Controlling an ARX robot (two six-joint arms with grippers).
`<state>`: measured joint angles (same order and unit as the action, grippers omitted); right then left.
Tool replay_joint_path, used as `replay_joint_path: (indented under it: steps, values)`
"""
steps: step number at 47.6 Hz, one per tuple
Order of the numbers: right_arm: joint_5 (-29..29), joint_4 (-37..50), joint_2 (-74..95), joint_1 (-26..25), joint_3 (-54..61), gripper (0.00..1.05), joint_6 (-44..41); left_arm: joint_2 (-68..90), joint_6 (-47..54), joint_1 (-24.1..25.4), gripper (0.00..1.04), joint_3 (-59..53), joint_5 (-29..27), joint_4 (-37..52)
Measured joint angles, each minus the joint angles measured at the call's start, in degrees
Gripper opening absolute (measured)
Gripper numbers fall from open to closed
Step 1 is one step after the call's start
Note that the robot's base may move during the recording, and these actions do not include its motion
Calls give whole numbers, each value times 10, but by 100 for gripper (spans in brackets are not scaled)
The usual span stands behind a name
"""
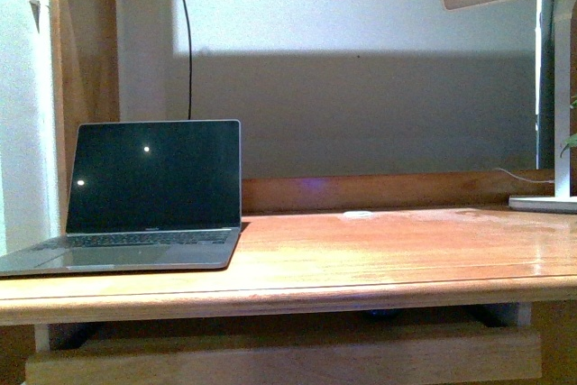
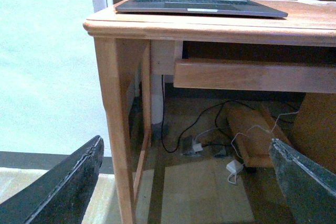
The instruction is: Place mouse
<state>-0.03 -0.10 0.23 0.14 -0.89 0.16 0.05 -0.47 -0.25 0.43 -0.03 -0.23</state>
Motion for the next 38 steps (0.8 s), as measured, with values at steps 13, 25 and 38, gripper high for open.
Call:
replay_joint_path:
  steps: [13, 25, 38]
  values:
    - [0, 0, 0, 0, 0, 97, 0, 197, -156, 31, 97, 54, 83, -50]
    - [0, 0, 0, 0, 0, 97, 0, 540, 41, 72, 97, 123, 170, 212]
    - [0, 0, 0, 0, 0, 97, 0, 815, 385, 63, 97, 240, 163, 378]
